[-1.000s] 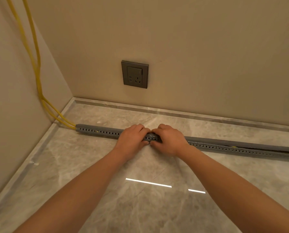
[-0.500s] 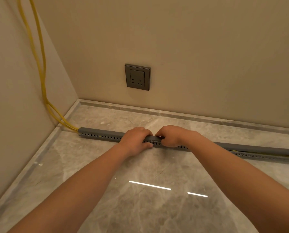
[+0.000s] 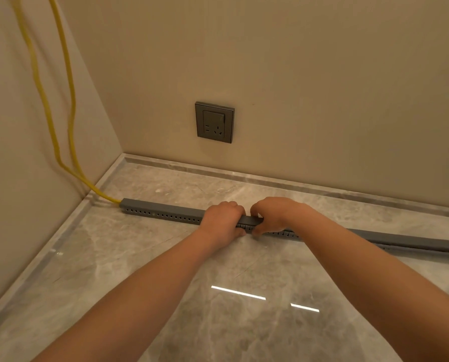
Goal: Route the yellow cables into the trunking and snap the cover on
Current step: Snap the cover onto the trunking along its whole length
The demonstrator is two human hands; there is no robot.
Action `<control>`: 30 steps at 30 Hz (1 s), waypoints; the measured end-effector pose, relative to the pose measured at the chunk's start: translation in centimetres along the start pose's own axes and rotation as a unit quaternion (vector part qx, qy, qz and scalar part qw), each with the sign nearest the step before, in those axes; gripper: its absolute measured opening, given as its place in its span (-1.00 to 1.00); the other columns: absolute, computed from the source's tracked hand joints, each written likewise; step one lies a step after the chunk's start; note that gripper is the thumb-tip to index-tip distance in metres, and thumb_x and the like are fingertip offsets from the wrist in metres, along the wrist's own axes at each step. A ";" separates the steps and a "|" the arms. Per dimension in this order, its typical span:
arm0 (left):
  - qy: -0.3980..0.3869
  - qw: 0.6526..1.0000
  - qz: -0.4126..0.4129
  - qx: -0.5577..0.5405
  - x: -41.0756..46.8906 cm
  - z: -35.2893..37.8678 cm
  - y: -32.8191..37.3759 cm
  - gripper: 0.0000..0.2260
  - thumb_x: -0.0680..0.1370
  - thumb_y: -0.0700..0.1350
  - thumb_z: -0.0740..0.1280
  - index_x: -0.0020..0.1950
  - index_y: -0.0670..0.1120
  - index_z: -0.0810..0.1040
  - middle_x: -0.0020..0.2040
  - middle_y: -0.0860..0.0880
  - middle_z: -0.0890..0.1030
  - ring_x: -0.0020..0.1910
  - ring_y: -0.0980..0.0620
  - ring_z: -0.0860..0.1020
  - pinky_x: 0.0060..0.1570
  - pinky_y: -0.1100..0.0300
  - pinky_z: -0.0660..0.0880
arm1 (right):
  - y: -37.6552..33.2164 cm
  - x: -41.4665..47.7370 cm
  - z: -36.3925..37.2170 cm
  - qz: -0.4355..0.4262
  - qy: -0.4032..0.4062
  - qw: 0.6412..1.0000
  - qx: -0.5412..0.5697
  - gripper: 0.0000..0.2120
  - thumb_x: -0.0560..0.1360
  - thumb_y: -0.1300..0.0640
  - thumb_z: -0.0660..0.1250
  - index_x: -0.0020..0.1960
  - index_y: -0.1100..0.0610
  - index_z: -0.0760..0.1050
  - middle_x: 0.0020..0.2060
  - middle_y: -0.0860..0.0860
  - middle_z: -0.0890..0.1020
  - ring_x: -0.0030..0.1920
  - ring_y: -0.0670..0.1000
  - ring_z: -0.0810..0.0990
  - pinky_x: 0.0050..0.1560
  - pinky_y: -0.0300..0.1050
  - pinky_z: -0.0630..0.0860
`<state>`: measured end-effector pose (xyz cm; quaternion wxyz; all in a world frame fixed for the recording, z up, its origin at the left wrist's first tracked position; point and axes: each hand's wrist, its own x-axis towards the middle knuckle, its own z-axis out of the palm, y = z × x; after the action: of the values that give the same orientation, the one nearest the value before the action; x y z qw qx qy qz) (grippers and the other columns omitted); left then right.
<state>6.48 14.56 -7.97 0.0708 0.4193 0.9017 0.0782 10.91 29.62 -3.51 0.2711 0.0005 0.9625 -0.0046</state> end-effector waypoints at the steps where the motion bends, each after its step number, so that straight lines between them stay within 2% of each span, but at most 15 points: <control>1: -0.001 1.000 -0.008 0.008 0.1 -0.1 0.2 -0.71 0.49 0.09 0.37 0.15 0.00 0.51 0.06 0.01 0.52 0.06 -0.02 0.50 -0.04 0.09 0.45 | 0.2 -0.1 0.3 -0.001 0.003 1.000 -0.005 -0.64 0.46 -0.17 0.34 0.05 0.09 0.50 -0.11 0.03 0.57 -0.14 0.06 0.53 -0.22 -0.10 0.39; 7: -0.013 0.999 -0.009 0.052 0.7 -0.4 0.8 -0.68 0.48 0.09 0.38 0.15 -0.03 0.50 0.07 -0.02 0.53 0.04 -0.04 0.50 -0.12 0.09 0.43 | 1.1 0.0 0.7 -0.010 0.015 1.000 0.019 -0.60 0.41 -0.24 0.37 -0.03 0.05 0.38 -0.15 0.00 0.53 -0.17 0.05 0.50 -0.24 -0.09 0.36; 14: -0.006 0.998 -0.009 0.068 0.5 -0.5 1.4 -0.69 0.48 0.06 0.39 0.17 -0.03 0.50 0.08 -0.01 0.52 0.06 -0.04 0.49 -0.08 0.06 0.47 | 1.7 1.1 0.2 -0.012 -0.039 0.998 0.057 -0.51 0.24 -0.34 0.47 -0.17 0.04 0.46 -0.22 -0.02 0.55 -0.23 0.01 0.51 -0.21 -0.09 0.44; 25: -0.013 0.995 -0.014 0.101 0.4 -1.0 2.1 -0.71 0.49 0.02 0.37 0.17 -0.04 0.51 0.08 -0.02 0.53 0.05 -0.04 0.50 -0.14 0.08 0.45 | 1.6 1.2 -0.5 -0.041 -0.044 0.998 0.026 -0.60 0.23 -0.31 0.50 -0.27 -0.03 0.45 -0.29 -0.07 0.55 -0.21 0.01 0.55 -0.21 -0.09 0.47; 30: -0.026 0.994 -0.018 0.108 0.6 -1.3 2.4 -0.73 0.49 0.00 0.38 0.15 -0.04 0.52 0.06 -0.02 0.53 0.03 -0.05 0.52 -0.14 0.08 0.45 | 1.5 0.9 -0.6 -0.033 -0.028 0.999 0.003 -0.60 0.27 -0.28 0.49 -0.19 0.03 0.52 -0.28 -0.04 0.55 -0.19 0.04 0.56 -0.27 -0.13 0.43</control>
<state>7.57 16.45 -6.30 0.0498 0.4103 0.9100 -0.0315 9.82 31.09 -3.48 0.2975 -0.0303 0.9541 -0.0168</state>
